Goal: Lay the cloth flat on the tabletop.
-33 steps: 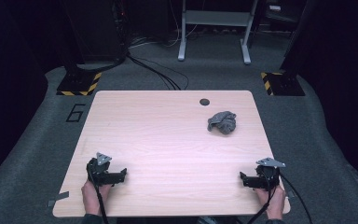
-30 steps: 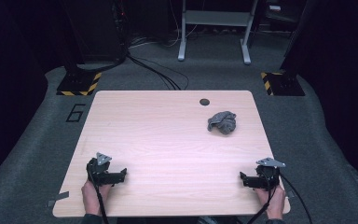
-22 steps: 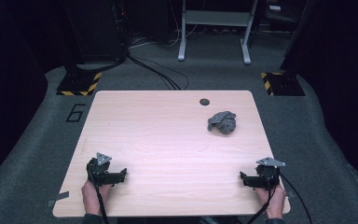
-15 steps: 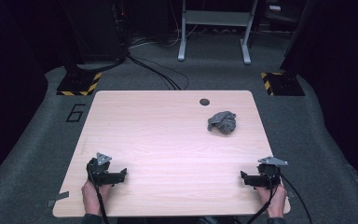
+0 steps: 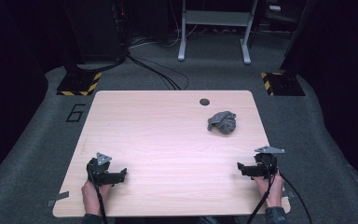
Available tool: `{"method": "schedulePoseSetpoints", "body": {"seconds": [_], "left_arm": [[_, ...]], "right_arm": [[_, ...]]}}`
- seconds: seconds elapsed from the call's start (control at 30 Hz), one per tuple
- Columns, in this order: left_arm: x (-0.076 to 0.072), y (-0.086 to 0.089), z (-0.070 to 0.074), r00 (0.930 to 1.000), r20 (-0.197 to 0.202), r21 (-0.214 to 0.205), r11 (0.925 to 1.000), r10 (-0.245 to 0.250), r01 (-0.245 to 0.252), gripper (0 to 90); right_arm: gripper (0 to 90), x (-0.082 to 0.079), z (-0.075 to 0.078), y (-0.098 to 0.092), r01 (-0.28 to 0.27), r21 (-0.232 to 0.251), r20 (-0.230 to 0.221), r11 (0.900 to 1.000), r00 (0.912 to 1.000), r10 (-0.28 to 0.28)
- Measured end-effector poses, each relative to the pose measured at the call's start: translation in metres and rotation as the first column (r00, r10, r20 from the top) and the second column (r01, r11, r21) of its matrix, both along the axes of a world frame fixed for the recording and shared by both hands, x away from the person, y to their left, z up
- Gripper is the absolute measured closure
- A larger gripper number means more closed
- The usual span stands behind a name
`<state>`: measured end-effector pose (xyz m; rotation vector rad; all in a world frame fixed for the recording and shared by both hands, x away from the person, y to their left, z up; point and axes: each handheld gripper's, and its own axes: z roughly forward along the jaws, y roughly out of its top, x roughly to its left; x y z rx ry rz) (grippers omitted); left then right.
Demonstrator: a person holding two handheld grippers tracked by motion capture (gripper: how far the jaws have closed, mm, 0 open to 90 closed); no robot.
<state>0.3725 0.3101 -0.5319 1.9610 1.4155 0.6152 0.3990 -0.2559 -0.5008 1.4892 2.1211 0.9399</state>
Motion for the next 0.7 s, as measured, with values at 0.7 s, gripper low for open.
{"method": "schedulePoseSetpoints", "body": {"seconds": [0.7], "left_arm": [[0.0, 0.0, 0.0, 1.0, -0.001, 0.0, 1.0, 0.0, 0.0, 0.3]], "right_arm": [[0.0, 0.078, 0.022, 0.03, -0.046, -0.004, -0.014, 0.9989, 0.9989, 0.046]]}}
